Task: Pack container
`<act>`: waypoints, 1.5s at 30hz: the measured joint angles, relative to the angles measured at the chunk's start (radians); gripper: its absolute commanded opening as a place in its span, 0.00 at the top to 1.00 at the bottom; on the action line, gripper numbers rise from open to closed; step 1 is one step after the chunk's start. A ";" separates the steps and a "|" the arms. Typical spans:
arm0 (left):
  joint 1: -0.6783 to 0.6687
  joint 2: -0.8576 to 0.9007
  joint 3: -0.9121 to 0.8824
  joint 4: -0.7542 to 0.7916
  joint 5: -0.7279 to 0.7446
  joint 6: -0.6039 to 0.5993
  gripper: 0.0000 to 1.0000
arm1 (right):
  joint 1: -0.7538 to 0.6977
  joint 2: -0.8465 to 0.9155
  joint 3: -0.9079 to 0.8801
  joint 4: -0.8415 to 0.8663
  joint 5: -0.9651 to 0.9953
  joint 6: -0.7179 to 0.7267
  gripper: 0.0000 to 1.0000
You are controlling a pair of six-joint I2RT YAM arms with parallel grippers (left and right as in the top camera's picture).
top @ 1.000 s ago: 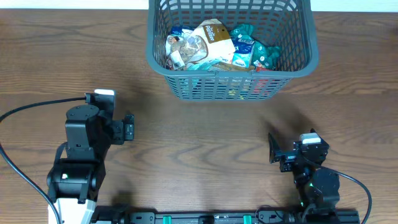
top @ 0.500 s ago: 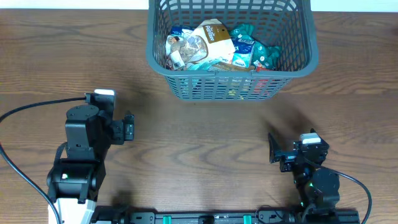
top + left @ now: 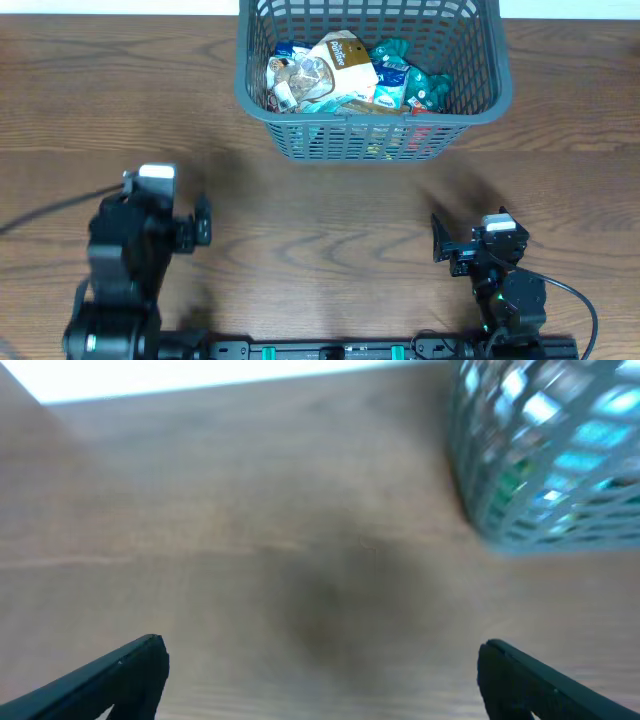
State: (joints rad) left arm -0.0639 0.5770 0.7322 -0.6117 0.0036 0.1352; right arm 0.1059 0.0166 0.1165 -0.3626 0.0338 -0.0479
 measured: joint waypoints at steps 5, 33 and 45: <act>0.000 -0.194 -0.104 0.003 0.020 0.000 0.01 | 0.000 0.000 0.000 0.000 0.000 0.000 0.01; 0.000 -0.566 -0.706 0.584 -0.011 0.000 0.01 | 0.000 0.000 -0.001 0.000 0.000 0.000 0.01; 0.000 -0.567 -0.706 0.575 0.006 0.005 0.01 | 0.000 0.000 -0.001 0.000 0.000 0.000 0.01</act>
State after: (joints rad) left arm -0.0639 0.0101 0.0265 -0.0368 0.0101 0.1402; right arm 0.1059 0.0162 0.1158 -0.3626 0.0338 -0.0479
